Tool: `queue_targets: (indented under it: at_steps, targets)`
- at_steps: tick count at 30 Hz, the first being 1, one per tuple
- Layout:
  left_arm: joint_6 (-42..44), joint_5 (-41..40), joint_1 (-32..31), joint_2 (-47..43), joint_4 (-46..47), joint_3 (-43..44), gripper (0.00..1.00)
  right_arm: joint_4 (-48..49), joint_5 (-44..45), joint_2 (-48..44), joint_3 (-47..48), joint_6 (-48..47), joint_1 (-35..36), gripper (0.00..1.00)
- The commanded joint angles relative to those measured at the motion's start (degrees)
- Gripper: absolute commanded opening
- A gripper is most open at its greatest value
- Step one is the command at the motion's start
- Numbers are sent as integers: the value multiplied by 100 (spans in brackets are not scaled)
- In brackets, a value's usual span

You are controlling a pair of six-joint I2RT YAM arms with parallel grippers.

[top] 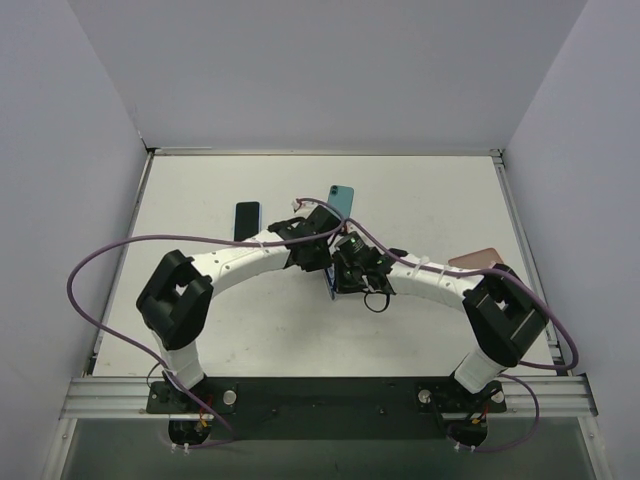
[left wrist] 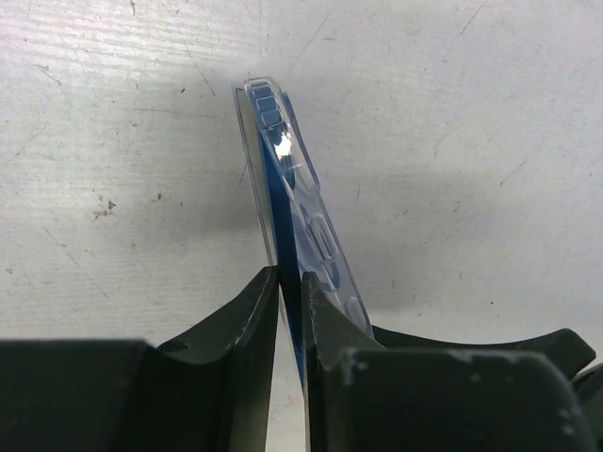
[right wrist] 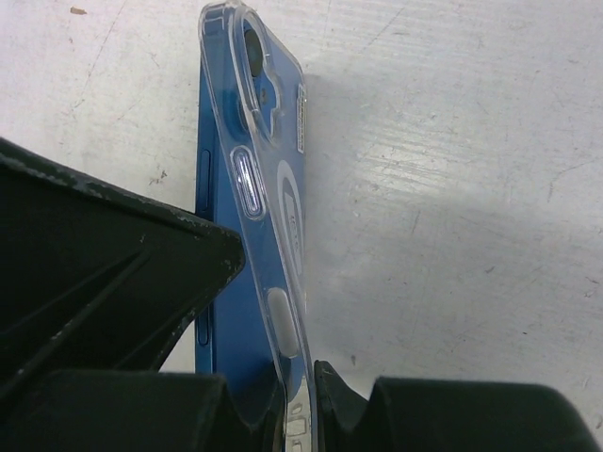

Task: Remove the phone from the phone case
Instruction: Remove the phone case from the phone.

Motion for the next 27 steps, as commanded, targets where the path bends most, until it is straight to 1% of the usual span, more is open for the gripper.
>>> queue_targets:
  at_steps: [1, 12, 18, 27]
  targets:
    - [107, -1007, 121, 74, -1360, -475, 0, -362, 380, -543, 77, -182, -30, 0]
    - [-16, -269, 367, -673, -436, -1037, 0, -371, 336, -447, 59, -164, -22, 0]
    - [63, -137, 403, -674, -541, -897, 0, -485, 450, -315, 156, 12, -22, 0]
    - [230, -216, 464, -832, -875, -844, 0, -512, 679, -367, 51, 65, -136, 0]
